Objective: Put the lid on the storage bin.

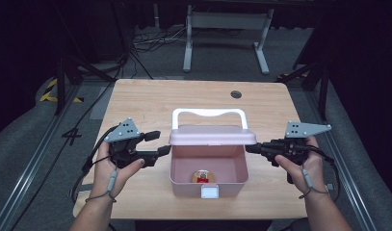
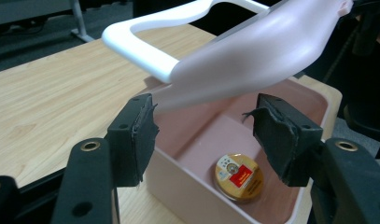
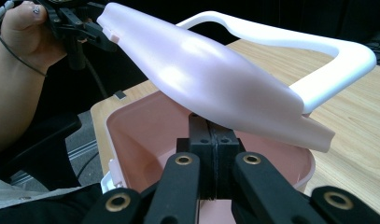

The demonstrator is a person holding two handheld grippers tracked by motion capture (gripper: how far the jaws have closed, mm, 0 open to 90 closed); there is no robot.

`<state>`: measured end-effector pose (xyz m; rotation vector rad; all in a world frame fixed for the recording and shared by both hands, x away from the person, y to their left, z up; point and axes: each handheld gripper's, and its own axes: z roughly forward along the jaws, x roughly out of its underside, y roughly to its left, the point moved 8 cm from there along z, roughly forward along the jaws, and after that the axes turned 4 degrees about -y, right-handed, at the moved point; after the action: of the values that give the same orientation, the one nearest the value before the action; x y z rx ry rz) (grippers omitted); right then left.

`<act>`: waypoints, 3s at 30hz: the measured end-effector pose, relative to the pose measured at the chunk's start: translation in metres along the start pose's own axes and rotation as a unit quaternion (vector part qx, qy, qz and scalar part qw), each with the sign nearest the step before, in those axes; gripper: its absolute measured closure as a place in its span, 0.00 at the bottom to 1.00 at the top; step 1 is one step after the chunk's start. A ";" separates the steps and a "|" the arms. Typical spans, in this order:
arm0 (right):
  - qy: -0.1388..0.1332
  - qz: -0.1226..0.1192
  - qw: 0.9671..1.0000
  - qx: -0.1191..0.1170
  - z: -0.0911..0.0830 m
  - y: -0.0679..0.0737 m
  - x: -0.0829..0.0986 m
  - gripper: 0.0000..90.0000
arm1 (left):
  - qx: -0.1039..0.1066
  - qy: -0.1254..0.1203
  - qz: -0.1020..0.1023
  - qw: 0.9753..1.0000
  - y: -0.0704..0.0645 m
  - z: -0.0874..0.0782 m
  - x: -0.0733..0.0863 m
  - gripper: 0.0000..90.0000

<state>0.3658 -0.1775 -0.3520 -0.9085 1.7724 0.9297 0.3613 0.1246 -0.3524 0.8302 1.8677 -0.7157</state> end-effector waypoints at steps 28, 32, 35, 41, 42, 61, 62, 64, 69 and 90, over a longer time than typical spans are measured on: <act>0.003 0.000 1.000 -0.009 -0.002 0.009 0.001 0.98 | -0.096 -0.009 -0.012 0.995 0.068 -0.012 0.019 0.35; 0.026 -0.002 1.000 -0.010 -0.001 0.012 0.006 0.98 | -0.127 -0.012 -0.007 0.992 0.087 -0.009 0.026 0.35; 0.030 -0.004 1.000 -0.008 -0.001 0.014 0.007 0.98 | -0.143 -0.006 -0.007 0.990 0.098 -0.006 0.032 0.35; 0.035 -0.005 0.999 -0.005 -0.004 0.016 0.008 0.99 | -0.170 0.001 -0.013 0.985 0.115 -0.004 0.042 0.37; 0.037 -0.005 0.999 -0.004 -0.005 0.016 0.009 0.99 | -0.172 -0.001 -0.016 0.985 0.117 -0.003 0.043 0.37; 0.126 -0.015 0.992 0.011 -0.008 0.017 0.027 0.99 | -0.211 0.002 -0.066 0.975 0.148 0.002 0.071 0.37; 0.132 -0.016 0.991 0.011 -0.008 0.017 0.028 0.99 | -0.212 0.001 -0.070 0.975 0.149 0.002 0.072 0.37; 0.141 -0.018 0.990 0.011 -0.007 0.018 0.029 0.99 | -0.214 0.003 -0.072 0.974 0.150 0.003 0.074 0.37; 0.164 -0.024 0.986 0.008 -0.007 0.019 0.035 0.98 | -0.220 0.012 -0.074 0.973 0.154 0.003 0.078 0.37; 0.225 -0.031 0.974 0.001 -0.006 0.021 0.049 0.97 | -0.218 0.025 -0.071 0.973 0.155 0.006 0.082 0.36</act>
<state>0.3296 -0.1828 -0.3908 -1.2393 2.1063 0.7160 0.4590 0.2331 -0.4492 0.4375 2.0414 -0.3479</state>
